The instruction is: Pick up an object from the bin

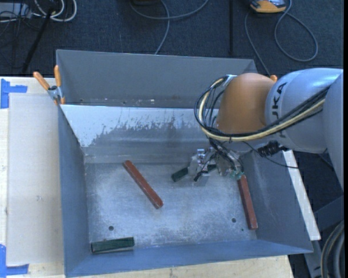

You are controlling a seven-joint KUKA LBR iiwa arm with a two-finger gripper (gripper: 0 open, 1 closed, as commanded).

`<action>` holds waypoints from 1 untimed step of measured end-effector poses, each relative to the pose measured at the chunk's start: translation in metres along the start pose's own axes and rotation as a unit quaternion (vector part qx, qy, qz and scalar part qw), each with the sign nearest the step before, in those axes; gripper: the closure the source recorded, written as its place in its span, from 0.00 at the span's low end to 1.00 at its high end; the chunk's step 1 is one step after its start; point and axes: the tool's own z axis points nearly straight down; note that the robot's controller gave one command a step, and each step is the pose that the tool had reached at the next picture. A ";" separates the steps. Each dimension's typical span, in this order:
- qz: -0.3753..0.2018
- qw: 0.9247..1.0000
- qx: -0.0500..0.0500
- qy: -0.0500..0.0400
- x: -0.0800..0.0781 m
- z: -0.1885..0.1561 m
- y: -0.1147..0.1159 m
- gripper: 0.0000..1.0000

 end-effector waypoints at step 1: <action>0.000 1.000 0.000 0.000 0.000 0.000 0.000 0.00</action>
Offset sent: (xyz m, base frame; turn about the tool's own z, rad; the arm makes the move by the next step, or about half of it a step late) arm 0.0000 0.0000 0.0000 0.0000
